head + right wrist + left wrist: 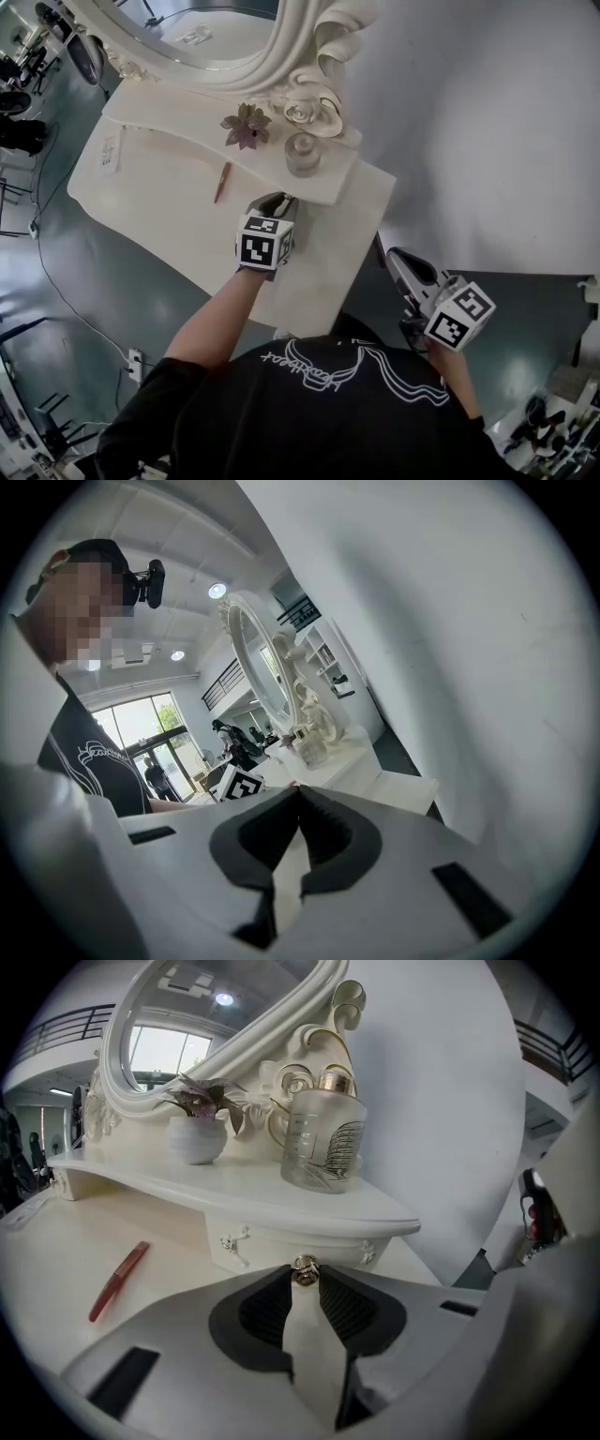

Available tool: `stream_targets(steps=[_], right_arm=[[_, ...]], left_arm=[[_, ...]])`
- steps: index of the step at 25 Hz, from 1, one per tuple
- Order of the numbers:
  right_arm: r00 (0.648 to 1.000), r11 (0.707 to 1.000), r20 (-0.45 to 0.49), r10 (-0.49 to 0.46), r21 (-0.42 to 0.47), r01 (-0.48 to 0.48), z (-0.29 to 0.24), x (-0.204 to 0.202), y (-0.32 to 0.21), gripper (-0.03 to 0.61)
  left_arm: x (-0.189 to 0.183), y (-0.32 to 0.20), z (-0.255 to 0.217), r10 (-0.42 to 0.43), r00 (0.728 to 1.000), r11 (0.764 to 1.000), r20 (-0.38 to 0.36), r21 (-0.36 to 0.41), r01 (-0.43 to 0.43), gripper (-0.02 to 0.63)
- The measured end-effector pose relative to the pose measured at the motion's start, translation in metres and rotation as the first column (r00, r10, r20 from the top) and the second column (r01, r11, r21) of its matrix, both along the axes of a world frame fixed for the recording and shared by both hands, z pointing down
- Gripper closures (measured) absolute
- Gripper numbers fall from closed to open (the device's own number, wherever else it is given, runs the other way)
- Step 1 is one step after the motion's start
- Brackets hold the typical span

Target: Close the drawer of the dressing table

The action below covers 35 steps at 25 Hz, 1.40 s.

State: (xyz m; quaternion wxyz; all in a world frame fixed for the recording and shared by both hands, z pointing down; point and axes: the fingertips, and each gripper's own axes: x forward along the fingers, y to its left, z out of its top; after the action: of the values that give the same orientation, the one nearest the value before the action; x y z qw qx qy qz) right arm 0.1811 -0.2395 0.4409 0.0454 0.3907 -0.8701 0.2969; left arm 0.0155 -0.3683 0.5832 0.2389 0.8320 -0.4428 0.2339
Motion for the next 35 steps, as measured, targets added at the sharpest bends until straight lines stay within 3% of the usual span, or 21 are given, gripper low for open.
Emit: stream_targets(steps=[11,17,27,30,35], right_arm=[[1.000,1.000,0.001,-0.010,0.008,0.010,-0.004,-0.004,0.006,0.574],[1.000,1.000,-0.006,-0.020,0.014,0.020,-0.007,-0.010,0.015,0.574],[0.998,0.996,-0.013,-0.065,0.068,0.065,-0.025,-0.041,0.035,0.574],[0.998,0.993,-0.010,-0.069,0.095,0.070,-0.033,-0.051,0.043,0.574],[0.996,0.986,-0.016,-0.088,0.139,0.089,-0.048,-0.073,0.058,0.574]], left_arm=[[0.001,0.002,-0.002,0.015,1.000,1.000,0.012,0.013,-0.016,0.515],[0.000,0.007,-0.014,0.052,0.998,0.996,0.037,0.070,-0.055,0.420],[-0.012,0.060,-0.097,0.079,0.996,0.984,-0.047,0.163,-0.070,0.405],[-0.013,0.084,-0.130,0.115,0.986,0.977,-0.122,0.192,-0.090,0.411],[-0.020,0.128,-0.182,0.200,0.949,0.962,-0.243,0.231,-0.143,0.505]])
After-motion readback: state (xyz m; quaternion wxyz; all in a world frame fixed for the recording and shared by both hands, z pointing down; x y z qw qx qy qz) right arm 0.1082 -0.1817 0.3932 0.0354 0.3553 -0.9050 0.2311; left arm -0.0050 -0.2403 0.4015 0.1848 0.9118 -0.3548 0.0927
